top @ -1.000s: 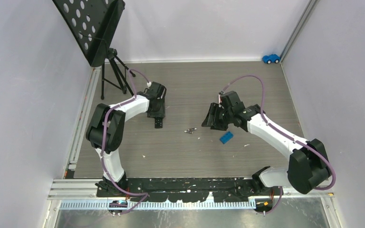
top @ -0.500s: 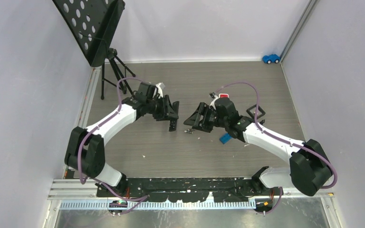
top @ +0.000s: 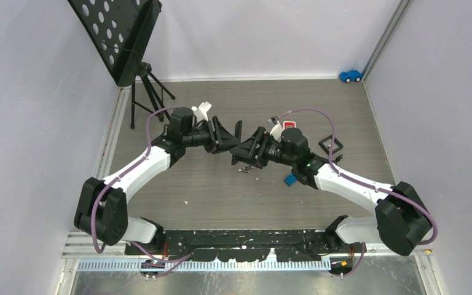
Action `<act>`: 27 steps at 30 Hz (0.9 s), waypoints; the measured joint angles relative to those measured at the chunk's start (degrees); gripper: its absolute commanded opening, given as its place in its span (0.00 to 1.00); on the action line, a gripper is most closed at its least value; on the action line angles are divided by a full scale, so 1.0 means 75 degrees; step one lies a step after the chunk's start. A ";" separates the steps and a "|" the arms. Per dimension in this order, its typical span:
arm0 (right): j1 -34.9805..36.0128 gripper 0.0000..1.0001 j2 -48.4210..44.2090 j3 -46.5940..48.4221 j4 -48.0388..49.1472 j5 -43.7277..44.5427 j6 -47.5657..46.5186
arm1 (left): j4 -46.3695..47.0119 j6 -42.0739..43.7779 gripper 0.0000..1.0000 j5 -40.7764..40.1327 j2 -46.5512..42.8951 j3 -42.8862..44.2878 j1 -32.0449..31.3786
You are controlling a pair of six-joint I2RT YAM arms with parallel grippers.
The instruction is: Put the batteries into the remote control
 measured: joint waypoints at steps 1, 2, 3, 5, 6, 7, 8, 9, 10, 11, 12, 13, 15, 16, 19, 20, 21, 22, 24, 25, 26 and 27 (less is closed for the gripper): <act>0.0009 0.68 0.0000 -0.0029 0.0111 -0.0029 0.0079 | 0.0280 -0.0213 0.00 0.0102 -0.0023 -0.0055 0.0000; 0.0023 0.68 0.0000 -0.0070 0.0236 -0.0058 0.0140 | 0.0463 -0.0376 0.00 0.0163 -0.0047 -0.0099 0.0000; 0.0038 0.67 0.0000 -0.0108 0.0347 -0.0076 0.0201 | 0.0734 -0.0583 0.00 0.0245 -0.0073 -0.0172 0.0000; 0.0073 0.65 0.0000 -0.0251 0.0775 -0.0149 0.0402 | 0.1227 -0.0985 0.00 0.0361 -0.0119 -0.0318 0.0000; 0.0085 0.63 0.0000 -0.0312 0.0965 -0.0184 0.0490 | 0.1463 -0.1163 0.00 0.0414 -0.0134 -0.0388 0.0000; 0.0096 0.62 0.0000 -0.0382 0.1204 -0.0224 0.0597 | 0.1740 -0.1373 0.00 0.0469 -0.0160 -0.0484 0.0000; 0.0108 0.60 0.0000 -0.0449 0.1437 -0.0265 0.0708 | 0.1993 -0.1580 0.00 0.0525 -0.0178 -0.0571 0.0000; 0.0122 0.57 0.0000 -0.0501 0.1658 -0.0291 0.0810 | 0.2192 -0.1754 0.00 0.0565 -0.0192 -0.0629 0.0000; 0.0131 0.53 -0.0003 -0.0533 0.1807 -0.0315 0.0883 | 0.2326 -0.1862 0.00 0.0600 -0.0201 -0.0662 0.0000; 0.0143 0.50 -0.0003 -0.0565 0.1990 -0.0341 0.0953 | 0.2465 -0.1990 0.00 0.0624 -0.0204 -0.0676 0.0000; 0.0152 0.48 -0.0006 -0.0577 0.2110 -0.0353 0.1000 | 0.2576 -0.2090 0.00 0.0647 -0.0210 -0.0679 0.0000; 0.0166 0.45 -0.0012 -0.0580 0.2194 -0.0364 0.1046 | 0.2704 -0.2189 0.00 0.0682 -0.0230 -0.0679 0.0000; 0.0163 0.39 -0.0041 -0.0592 0.2305 -0.0364 0.1134 | 0.2853 -0.2224 0.04 0.0699 -0.0303 -0.0685 0.0000; 0.0163 0.35 -0.0052 -0.0592 0.2352 -0.0361 0.1137 | 0.2888 -0.2218 0.13 0.0699 -0.0338 -0.0685 0.0003; 0.0178 0.31 -0.0119 -0.0568 0.2308 -0.0370 0.0944 | 0.2894 -0.2157 0.50 0.0699 -0.0446 -0.0685 0.0009; 0.0184 0.30 -0.0137 -0.0548 0.2238 -0.0370 0.0874 | 0.2871 -0.2116 0.58 0.0705 -0.0460 -0.0685 0.0006; 0.0201 0.28 -0.0169 -0.0469 0.2005 -0.0367 0.0694 | 0.2836 -0.2043 0.64 0.0708 -0.0475 -0.0685 0.0006; 0.0236 0.28 -0.0187 -0.0321 0.1632 -0.0358 0.0417 | 0.2742 -0.1918 0.69 0.0714 -0.0493 -0.0682 0.0006; 0.0370 0.26 -0.0189 0.0149 0.0597 -0.0227 -0.0277 | 0.2296 -0.1641 0.73 0.0699 -0.0565 -0.0615 0.0006; 0.0437 0.25 -0.0187 0.0364 0.0143 -0.0134 -0.0574 | 0.2101 -0.1480 0.75 0.0664 -0.0597 -0.0565 0.0006; 0.0551 0.25 -0.0187 0.0679 -0.0507 0.0055 -0.1014 | 0.1781 -0.1291 0.76 0.0618 -0.0635 -0.0472 0.0006; 0.0673 0.24 -0.0187 0.0988 -0.1102 0.0239 -0.1437 | 0.1527 -0.1102 0.76 0.0548 -0.0673 -0.0382 0.0006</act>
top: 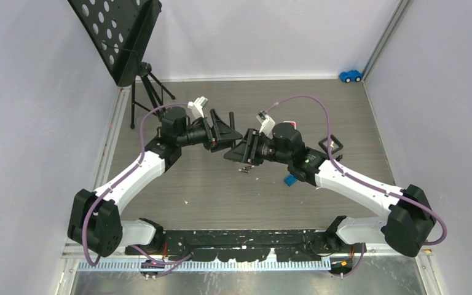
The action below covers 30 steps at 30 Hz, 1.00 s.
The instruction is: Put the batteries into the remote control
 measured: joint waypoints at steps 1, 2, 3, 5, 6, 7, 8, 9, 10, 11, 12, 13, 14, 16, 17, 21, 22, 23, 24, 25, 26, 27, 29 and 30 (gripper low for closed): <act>0.0128 0.24 0.0000 0.0277 -0.0545 0.0192 -0.0399 | -0.0262 0.0181 0.76 -0.0076 -0.0044 0.0099 0.0000; 0.0239 0.24 0.0000 0.0522 -0.1011 0.0388 -0.0764 | -0.0472 0.0329 0.76 -0.0166 -0.0096 0.0181 0.0000; 0.0321 0.23 0.0000 0.0685 -0.1349 0.0548 -0.1026 | -0.0662 0.0452 0.76 -0.0245 -0.0152 0.0248 0.0000; 0.0530 0.23 0.0000 0.1000 -0.2116 0.0956 -0.1676 | -0.1040 0.0723 0.75 -0.0434 -0.0280 0.0373 0.0000; 0.0629 0.23 0.0003 0.1105 -0.2442 0.1180 -0.1958 | -0.1227 0.0842 0.74 -0.0554 -0.0353 0.0423 0.0000; 0.0734 0.23 0.0012 0.1195 -0.2771 0.1402 -0.2224 | -0.1370 0.0947 0.72 -0.0635 -0.0405 0.0458 0.0000; 0.0819 0.23 0.0029 0.1259 -0.3019 0.1582 -0.2430 | -0.1518 0.1014 0.70 -0.0708 -0.0446 0.0493 0.0000; 0.0959 0.23 0.0079 0.1378 -0.3381 0.1880 -0.2731 | -0.1606 0.1064 0.66 -0.0766 -0.0469 0.0513 0.0000; 0.1043 0.23 0.0131 0.1463 -0.3590 0.2104 -0.2932 | -0.1708 0.1148 0.61 -0.0836 -0.0484 0.0525 0.0000; 0.1177 0.23 0.0230 0.1612 -0.3893 0.2428 -0.3197 | -0.1824 0.1204 0.57 -0.0886 -0.0484 0.0530 0.0000; 0.1268 0.23 0.0309 0.1716 -0.4062 0.2629 -0.3375 | -0.1958 0.1259 0.54 -0.0933 -0.0481 0.0530 0.0000; 0.1381 0.23 0.0423 0.1862 -0.4296 0.2900 -0.3617 | -0.2119 0.1346 0.52 -0.0976 -0.0475 0.0530 0.0000; 0.1451 0.23 0.0510 0.1967 -0.4418 0.3077 -0.3791 | -0.2256 0.1411 0.50 -0.0994 -0.0460 0.0533 0.0000; 0.1600 0.23 0.0720 0.2203 -0.4695 0.3448 -0.4170 | -0.2495 0.1542 0.45 -0.1017 -0.0411 0.0545 0.0000; 0.1667 0.23 0.0822 0.2305 -0.4788 0.3602 -0.4351 | -0.2614 0.1597 0.42 -0.1029 -0.0382 0.0545 0.0000; 0.1862 0.23 0.1099 0.2521 -0.5053 0.3978 -0.4945 | -0.3010 0.1760 0.35 -0.1093 -0.0356 0.0545 0.0000; 0.1886 0.23 0.1134 0.2527 -0.5085 0.4025 -0.5065 | -0.3057 0.1778 0.33 -0.1102 -0.0356 0.0545 0.0000; 0.1909 0.23 0.1154 0.2527 -0.5112 0.4060 -0.5152 | -0.3092 0.1781 0.31 -0.1107 -0.0356 0.0545 0.0000; 0.1932 0.23 0.1172 0.2524 -0.5138 0.4077 -0.5281 | -0.3144 0.1792 0.29 -0.1110 -0.0356 0.0545 0.0000; 0.1944 0.23 0.1172 0.2524 -0.5144 0.4095 -0.5342 | -0.3165 0.1789 0.26 -0.1107 -0.0356 0.0545 0.0000; 0.1955 0.23 0.1172 0.2524 -0.5158 0.4097 -0.5412 | -0.3174 0.1789 0.23 -0.1087 -0.0356 0.0545 0.0000; 0.1955 0.23 0.1172 0.2524 -0.5164 0.4109 -0.5473 | -0.3168 0.1781 0.16 -0.1064 -0.0356 0.0545 0.0000; 0.1955 0.35 0.1172 0.2524 -0.5164 0.4112 -0.5523 | -0.3121 0.1737 0.00 -0.0997 -0.0356 0.0545 0.0000; 0.1955 0.48 0.1172 0.2524 -0.5161 0.4118 -0.5525 | -0.3075 0.1716 0.00 -0.0950 -0.0356 0.0545 0.0000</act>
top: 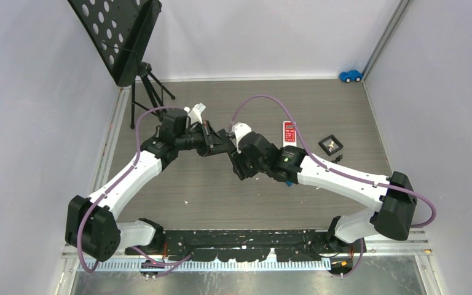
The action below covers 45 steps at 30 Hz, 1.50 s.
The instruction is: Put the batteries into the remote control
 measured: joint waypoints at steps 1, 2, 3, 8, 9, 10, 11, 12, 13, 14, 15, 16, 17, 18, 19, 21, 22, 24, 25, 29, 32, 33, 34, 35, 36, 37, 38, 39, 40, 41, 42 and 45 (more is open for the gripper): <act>0.0000 0.57 0.0000 0.0000 0.0012 0.0003 0.0006 | 0.0035 -0.0017 0.00 0.0026 0.0000 0.0000 0.0000; 0.0000 0.62 0.0000 0.0000 0.0026 -0.0006 0.0017 | 0.0050 -0.0015 0.00 0.0050 0.0000 0.0000 0.0000; 0.0000 0.64 0.0000 0.0000 0.0041 -0.0050 0.0020 | 0.0064 0.0017 0.00 0.0082 0.0000 0.0000 0.0003; -0.0044 0.66 -0.0289 -0.0157 0.0134 -0.0766 0.0023 | 0.0096 0.0647 0.00 0.0466 -0.0009 0.0000 0.0003; -0.0093 0.66 -0.0431 -0.0219 0.0119 -0.0976 0.0023 | 0.0108 0.0729 0.00 0.0600 -0.0012 0.0000 0.0003; -0.0189 0.66 -0.0615 -0.0277 0.0099 -0.1256 0.0023 | 0.0137 0.0854 0.00 0.0801 -0.0015 0.0000 0.0003; -0.0286 0.66 -0.0839 -0.0323 0.0085 -0.1533 0.0026 | 0.0192 0.0924 0.00 0.1014 -0.0026 -0.0003 0.0003; -0.0414 0.66 -0.1087 -0.0364 0.0090 -0.1827 0.0032 | 0.0274 0.1020 0.00 0.1233 -0.0044 -0.0012 0.0003; -0.0536 0.66 -0.1300 -0.0379 0.0096 -0.2060 0.0047 | 0.0373 0.1067 0.00 0.1405 -0.0067 -0.0026 0.0003; -0.0731 0.66 -0.1571 -0.0391 0.0181 -0.2384 0.0099 | 0.0522 0.1148 0.00 0.1635 -0.0122 -0.0070 0.0003; -0.0944 0.66 -0.1810 -0.0393 0.0291 -0.2669 0.0187 | 0.0600 0.1221 0.00 0.1810 -0.0187 -0.0111 0.0003; -0.1209 0.66 -0.2055 -0.0396 0.0472 -0.2996 0.0294 | 0.0705 0.1282 0.00 0.2008 -0.0283 -0.0163 0.0003; -0.1483 0.65 -0.2259 -0.0396 0.0691 -0.3305 0.0449 | 0.0790 0.1352 0.00 0.2218 -0.0391 -0.0204 0.0003; -0.1728 0.65 -0.2401 -0.0396 0.0915 -0.3570 0.0600 | 0.0868 0.1425 0.00 0.2387 -0.0484 -0.0221 0.0000; -0.1967 0.64 -0.2492 -0.0393 0.1151 -0.3809 0.0746 | 0.0965 0.1498 0.00 0.2617 -0.0606 -0.0230 0.0000; -0.2247 0.63 -0.2451 -0.0332 0.1451 -0.4159 0.1008 | 0.1137 0.1641 0.00 0.2973 -0.0819 -0.0236 -0.0015; -0.2305 0.62 -0.2323 -0.0248 0.1574 -0.4366 0.1113 | 0.1212 0.1673 0.00 0.3107 -0.0903 -0.0242 -0.0023; -0.2314 0.58 -0.1912 -0.0015 0.1740 -0.4803 0.1285 | 0.1387 0.1749 0.00 0.3363 -0.1081 -0.0280 -0.0067; -0.2314 0.55 -0.1690 0.0093 0.1804 -0.5007 0.1341 | 0.1434 0.1810 0.00 0.3483 -0.1169 -0.0300 -0.0090; -0.2314 0.38 -0.1058 0.0347 0.2090 -0.5901 0.1623 | 0.1483 0.1979 0.00 0.3707 -0.1358 -0.0405 -0.0137; -0.2294 0.24 -0.0877 0.0347 0.2474 -0.6490 0.1915 | 0.1489 0.2052 0.00 0.3803 -0.1376 -0.0440 -0.0152; -0.2291 0.18 -0.0842 0.0347 0.2614 -0.6650 0.2037 | 0.1495 0.2057 0.00 0.3838 -0.1393 -0.0440 -0.0152; -0.2294 0.13 -0.0813 0.0347 0.2710 -0.6767 0.2122 | 0.1501 0.2060 0.03 0.3917 -0.1422 -0.0440 -0.0149; -0.2296 0.09 -0.0787 0.0332 0.2847 -0.6948 0.2256 | 0.1515 0.2046 0.12 0.3975 -0.1475 -0.0437 -0.0143; -0.2302 0.06 -0.0766 0.0309 0.3019 -0.7146 0.2390 | 0.1545 0.1993 0.26 0.4007 -0.1524 -0.0437 -0.0137; -0.2302 0.03 -0.0755 0.0254 0.3217 -0.7294 0.2527 | 0.1568 0.1932 0.39 0.4042 -0.1562 -0.0434 -0.0128; -0.2314 0.01 -0.0755 0.0210 0.3398 -0.7382 0.2696 | 0.1603 0.1784 0.50 0.4068 -0.1597 -0.0425 -0.0119; -0.2314 0.00 -0.0755 0.0178 0.3538 -0.7364 0.2879 | 0.1687 0.1655 0.59 0.4048 -0.1617 -0.0402 -0.0122; -0.2314 0.00 -0.0752 0.0140 0.3780 -0.7265 0.3089 | 0.1792 0.1498 0.65 0.3972 -0.1626 -0.0373 -0.0152; -0.2314 0.00 -0.0752 0.0111 0.4030 -0.7120 0.3331 | 0.1926 0.1265 0.71 0.3861 -0.1626 -0.0353 -0.0172; -0.2314 0.00 -0.0766 0.0102 0.4208 -0.6977 0.3523 | 0.2110 0.1014 0.74 0.3751 -0.1623 -0.0338 -0.0187; -0.2311 0.00 -0.0898 -0.0012 0.4593 -0.6289 0.3920 | 0.2804 0.0166 0.78 0.3258 -0.1644 -0.0332 -0.0207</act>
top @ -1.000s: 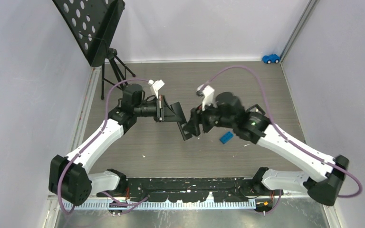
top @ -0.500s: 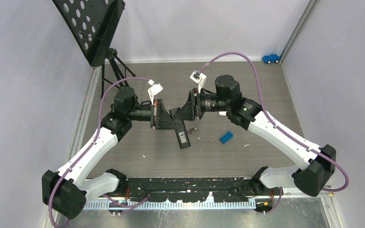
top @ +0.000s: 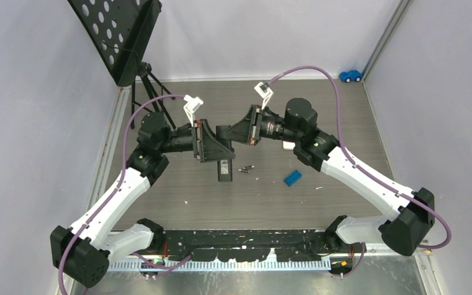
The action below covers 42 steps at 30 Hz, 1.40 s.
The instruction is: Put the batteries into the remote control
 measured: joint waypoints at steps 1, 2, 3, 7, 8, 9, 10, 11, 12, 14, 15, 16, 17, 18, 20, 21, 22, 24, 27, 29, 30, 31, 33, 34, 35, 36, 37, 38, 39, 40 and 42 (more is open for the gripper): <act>-0.0003 0.00 -0.0105 -0.0087 0.0117 0.0370 0.0143 | 0.0210 -0.0259 0.79 -0.0181 -0.0009 -0.0003 0.0000; -0.0003 0.00 -0.0224 -0.0207 0.0227 0.0778 0.0271 | 0.0507 -0.0580 0.80 -0.0402 -0.0035 -0.0029 0.0000; -0.0003 0.00 -0.0379 -0.0353 0.0318 0.1172 0.0388 | 0.0778 -0.0828 0.81 -0.0647 -0.0082 -0.0067 0.0000; -0.0006 0.00 -0.1052 -0.0973 0.0737 0.2664 0.0769 | 0.1559 -0.1617 0.79 -0.1629 -0.0376 -0.0347 0.0000; -0.0006 0.00 -0.1276 -0.1186 0.0909 0.3054 0.0901 | 0.1693 -0.1760 0.78 -0.1848 -0.0437 -0.0437 0.0000; -0.0006 0.00 -0.1486 -0.1399 0.1128 0.3442 0.0997 | 0.1842 -0.1938 0.78 -0.2078 -0.0495 -0.0542 0.0000; -0.0006 0.00 -0.1687 -0.1626 0.1378 0.3821 0.1128 | 0.2022 -0.2057 0.77 -0.2267 -0.0530 -0.0641 0.0000; -0.0006 0.00 -0.1830 -0.1813 0.1603 0.4100 0.1239 | 0.2154 -0.2174 0.77 -0.2401 -0.0536 -0.0714 0.0000; -0.0006 0.00 -0.1988 -0.2057 0.1944 0.4465 0.1405 | 0.2317 -0.2326 0.77 -0.2553 -0.0536 -0.0796 0.0000; -0.0006 0.00 -0.2139 -0.2430 0.2500 0.4989 0.1722 | 0.2527 -0.2562 0.76 -0.2815 -0.0525 -0.0935 0.0000; -0.0006 0.00 -0.2148 -0.2585 0.2771 0.5225 0.1865 | 0.2611 -0.2669 0.74 -0.2908 -0.0507 -0.0982 0.0000; -0.0006 0.00 -0.2107 -0.2693 0.2990 0.5447 0.2049 | 0.2661 -0.2777 0.74 -0.2975 -0.0469 -0.0997 0.0000; -0.0006 0.00 -0.2049 -0.2736 0.3115 0.5563 0.2157 | 0.2757 -0.2911 0.71 -0.3025 -0.0414 -0.0997 0.0000; -0.0006 0.00 -0.1970 -0.2763 0.3273 0.5674 0.2291 | 0.2859 -0.2999 0.68 -0.3072 -0.0353 -0.0997 0.0000; -0.0006 0.00 -0.1801 -0.2786 0.3570 0.5814 0.2512 | 0.3045 -0.3261 0.66 -0.3142 -0.0233 -0.0997 0.0000; -0.0006 0.00 -0.1702 -0.2801 0.3739 0.5863 0.2614 | 0.3127 -0.3369 0.63 -0.3153 -0.0181 -0.0997 0.0000; -0.0006 0.00 -0.1641 -0.2812 0.3841 0.5893 0.2687 | 0.3194 -0.3442 0.59 -0.3150 -0.0134 -0.0997 0.0000; -0.0006 0.00 -0.1510 -0.2838 0.4033 0.5954 0.2804 | 0.3383 -0.3631 0.47 -0.3133 -0.0017 -0.0997 -0.0003; -0.0006 0.01 -0.1399 -0.2850 0.4272 0.6024 0.2987 | 0.3474 -0.3809 0.23 -0.3124 0.0122 -0.0997 -0.0009; -0.0006 0.03 -0.1387 -0.2853 0.4412 0.6035 0.3063 | 0.3503 -0.3896 0.08 -0.3121 0.0192 -0.1000 -0.0006; -0.0006 0.06 -0.1387 -0.2853 0.4462 0.6044 0.3063 | 0.3506 -0.3902 0.01 -0.3104 0.0213 -0.1005 -0.0006; -0.0006 0.13 -0.1387 -0.2859 0.4450 0.6044 0.3089 | 0.3555 -0.3896 0.00 -0.3077 0.0221 -0.1003 -0.0009; -0.0102 0.31 -0.1393 -0.2853 0.4386 0.5925 0.3060 | 0.3500 -0.3756 0.00 -0.3008 0.0219 -0.1000 -0.0003; -0.0201 0.41 -0.1422 -0.2827 0.4232 0.5750 0.3005 | 0.3340 -0.3605 0.00 -0.2961 0.0216 -0.0968 0.0015; -0.0358 0.51 -0.1445 -0.2763 0.3940 0.5482 0.2908 | 0.2990 -0.3328 0.00 -0.2917 0.0204 -0.0866 0.0035; -0.0545 0.57 -0.1460 -0.2661 0.3585 0.5141 0.2766 | 0.2699 -0.3112 0.00 -0.2888 0.0198 -0.0769 0.0052; -0.0766 0.60 -0.1463 -0.2527 0.3235 0.4774 0.2600 | 0.2200 -0.2804 0.00 -0.2769 0.0187 -0.0615 0.0070; -0.1005 0.62 -0.1463 -0.2381 0.2897 0.4371 0.2433 | 0.1763 -0.2474 0.00 -0.2649 0.0181 -0.0472 0.0079; -0.1207 0.63 -0.1463 -0.2253 0.2623 0.3995 0.2250 | 0.1352 -0.2194 0.00 -0.2503 0.0181 -0.0329 0.0099; -0.1437 0.63 -0.1460 -0.2081 0.2282 0.3494 0.2025 | 0.0970 -0.1868 0.00 -0.2308 0.0181 -0.0192 0.0114; -0.1789 0.63 -0.1451 -0.1716 0.1614 0.2512 0.1510 | 0.0446 -0.1361 0.00 -0.1888 0.0181 0.0009 0.0137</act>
